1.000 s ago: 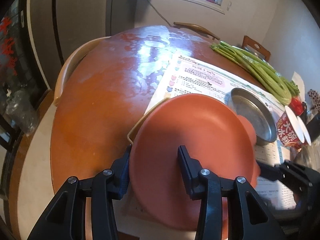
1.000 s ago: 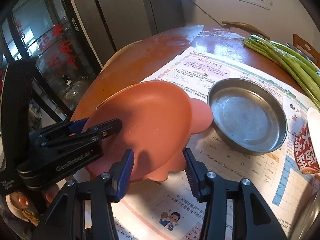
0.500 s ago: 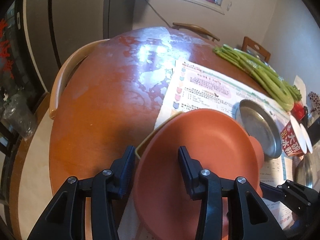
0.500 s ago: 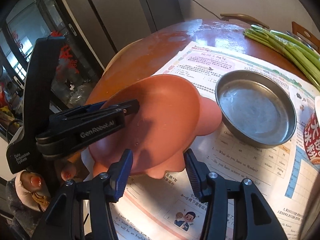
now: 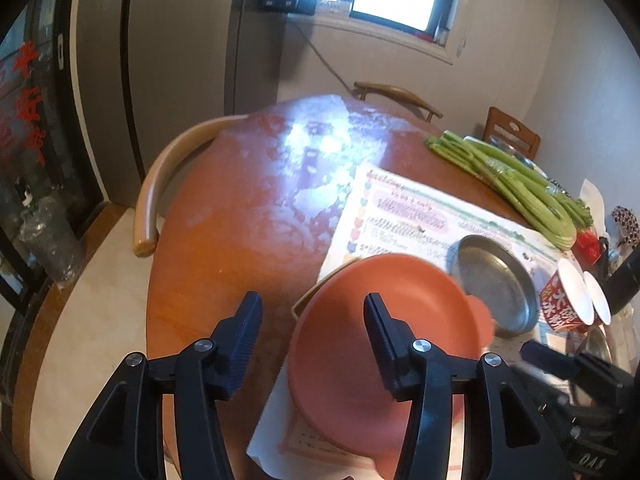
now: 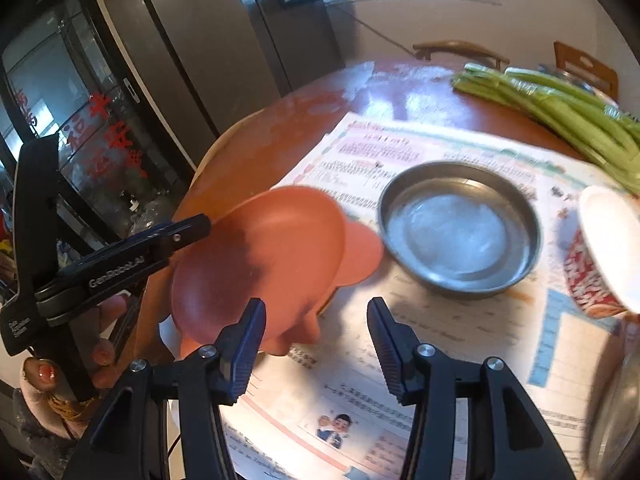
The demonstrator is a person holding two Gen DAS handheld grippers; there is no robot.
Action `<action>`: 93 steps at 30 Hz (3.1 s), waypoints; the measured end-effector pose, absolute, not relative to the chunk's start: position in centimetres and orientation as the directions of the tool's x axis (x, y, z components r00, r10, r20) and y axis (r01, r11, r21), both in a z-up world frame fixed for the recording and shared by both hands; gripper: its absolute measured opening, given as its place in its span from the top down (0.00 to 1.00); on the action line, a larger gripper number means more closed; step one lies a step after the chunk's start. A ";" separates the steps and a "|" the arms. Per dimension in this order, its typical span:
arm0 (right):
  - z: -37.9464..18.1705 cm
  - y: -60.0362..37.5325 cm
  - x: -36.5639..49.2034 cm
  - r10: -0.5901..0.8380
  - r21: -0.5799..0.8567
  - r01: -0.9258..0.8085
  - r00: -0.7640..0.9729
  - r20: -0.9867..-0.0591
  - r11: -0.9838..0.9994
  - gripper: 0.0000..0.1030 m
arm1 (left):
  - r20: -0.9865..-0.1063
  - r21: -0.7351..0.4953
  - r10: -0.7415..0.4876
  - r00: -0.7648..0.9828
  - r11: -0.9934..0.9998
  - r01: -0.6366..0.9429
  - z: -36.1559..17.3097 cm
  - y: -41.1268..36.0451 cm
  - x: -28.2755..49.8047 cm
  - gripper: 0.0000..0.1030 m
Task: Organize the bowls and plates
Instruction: 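Lower the terracotta plate onto the cream plate and open the left tool, then move the left tool to the flat steel plate and grip its rim, then lift the flat steel plate with the left tool over the terracotta plate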
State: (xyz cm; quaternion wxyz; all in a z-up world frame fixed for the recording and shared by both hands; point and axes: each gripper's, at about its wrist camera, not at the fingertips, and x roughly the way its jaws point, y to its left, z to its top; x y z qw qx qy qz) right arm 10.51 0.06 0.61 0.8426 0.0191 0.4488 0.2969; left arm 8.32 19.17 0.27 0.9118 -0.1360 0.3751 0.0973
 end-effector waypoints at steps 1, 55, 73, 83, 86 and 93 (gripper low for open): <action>1.2 -0.5 10.4 0.518 0.294 -0.482 0.441 -0.733 0.826 0.48 | -0.706 -0.176 0.070 0.705 0.946 -0.271 0.6 18.8 8.2 0.47; -0.5 -8.8 14.5 0.438 0.358 -0.252 0.536 -0.722 0.899 0.48 | -0.836 -0.133 -0.134 0.532 0.990 0.040 -1.2 6.9 22.4 0.47; -3.7 -7.5 17.3 0.386 0.331 -0.199 0.483 -0.786 0.922 0.48 | -0.877 -0.121 -0.124 0.465 0.992 0.037 -4.2 6.8 24.8 0.61; -3.7 -7.0 17.6 0.376 0.309 -0.215 0.497 -0.782 0.927 0.48 | -0.869 -0.103 -0.124 0.479 0.992 0.070 -4.0 6.0 24.4 0.61; -3.4 -7.2 17.5 0.387 0.320 -0.218 0.506 -0.771 0.922 0.48 | -0.853 -0.128 -0.142 0.502 0.990 0.063 -3.3 6.3 24.2 0.61; -2.3 -7.5 17.2 0.401 0.330 -0.228 0.533 -0.745 0.916 0.48 | -0.826 -0.132 -0.149 0.544 0.989 0.069 -1.8 6.5 23.4 0.61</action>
